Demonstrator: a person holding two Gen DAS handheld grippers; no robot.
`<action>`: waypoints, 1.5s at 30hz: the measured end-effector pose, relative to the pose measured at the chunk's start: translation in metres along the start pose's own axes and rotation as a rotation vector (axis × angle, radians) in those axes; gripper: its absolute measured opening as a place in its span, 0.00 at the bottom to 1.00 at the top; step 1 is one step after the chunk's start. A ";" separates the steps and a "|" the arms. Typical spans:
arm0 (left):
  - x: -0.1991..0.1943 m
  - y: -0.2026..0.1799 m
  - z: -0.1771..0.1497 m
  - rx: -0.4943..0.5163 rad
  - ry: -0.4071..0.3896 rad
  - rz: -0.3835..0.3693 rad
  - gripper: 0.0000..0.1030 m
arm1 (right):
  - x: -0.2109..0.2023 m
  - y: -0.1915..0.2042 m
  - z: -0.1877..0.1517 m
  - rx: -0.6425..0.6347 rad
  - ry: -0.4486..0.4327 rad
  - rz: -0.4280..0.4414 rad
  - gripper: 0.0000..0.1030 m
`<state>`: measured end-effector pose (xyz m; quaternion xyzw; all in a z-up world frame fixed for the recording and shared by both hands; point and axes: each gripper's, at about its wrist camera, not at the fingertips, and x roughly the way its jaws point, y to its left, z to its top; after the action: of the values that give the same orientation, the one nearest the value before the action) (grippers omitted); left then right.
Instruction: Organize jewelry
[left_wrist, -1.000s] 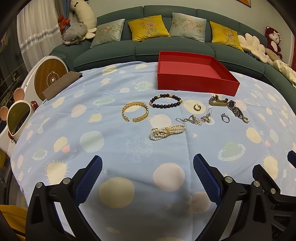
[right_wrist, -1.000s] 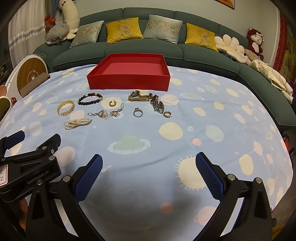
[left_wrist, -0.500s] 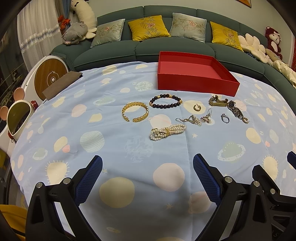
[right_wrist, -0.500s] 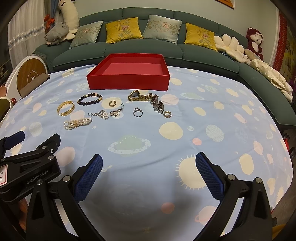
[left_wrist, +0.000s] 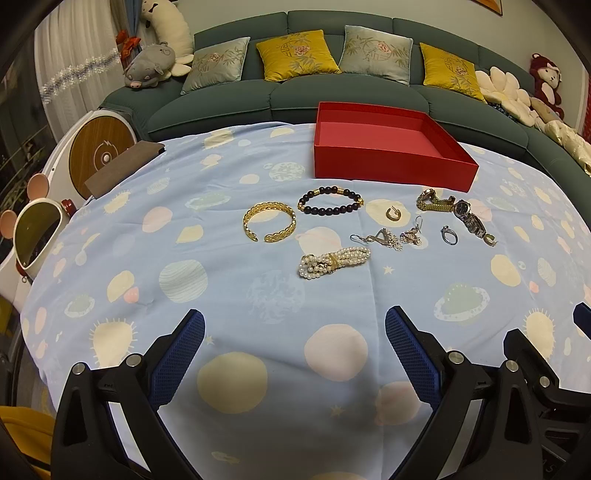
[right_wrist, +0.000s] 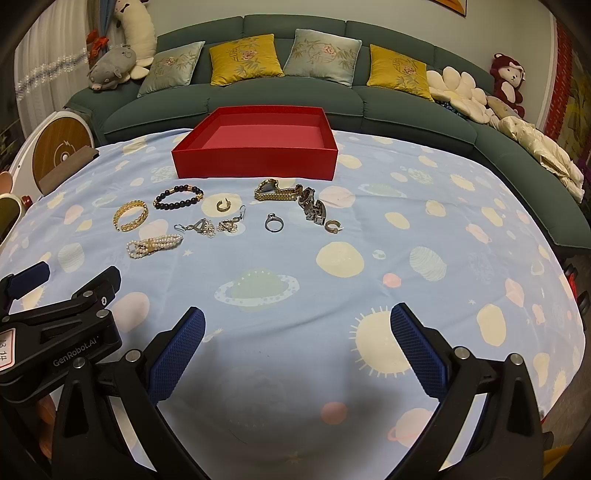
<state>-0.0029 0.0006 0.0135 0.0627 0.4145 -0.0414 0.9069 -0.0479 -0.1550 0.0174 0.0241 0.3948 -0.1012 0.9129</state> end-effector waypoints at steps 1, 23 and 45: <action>0.000 0.000 0.000 0.000 0.000 0.000 0.93 | 0.000 0.000 0.000 0.000 0.000 0.000 0.95; -0.001 0.001 -0.001 -0.002 0.003 0.000 0.91 | 0.001 0.000 -0.001 0.002 0.004 0.000 0.95; 0.000 -0.002 -0.002 -0.025 0.026 -0.011 0.91 | 0.001 -0.003 -0.003 0.015 0.003 -0.005 0.95</action>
<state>-0.0041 -0.0013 0.0120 0.0498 0.4270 -0.0407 0.9020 -0.0498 -0.1576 0.0151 0.0303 0.3955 -0.1064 0.9118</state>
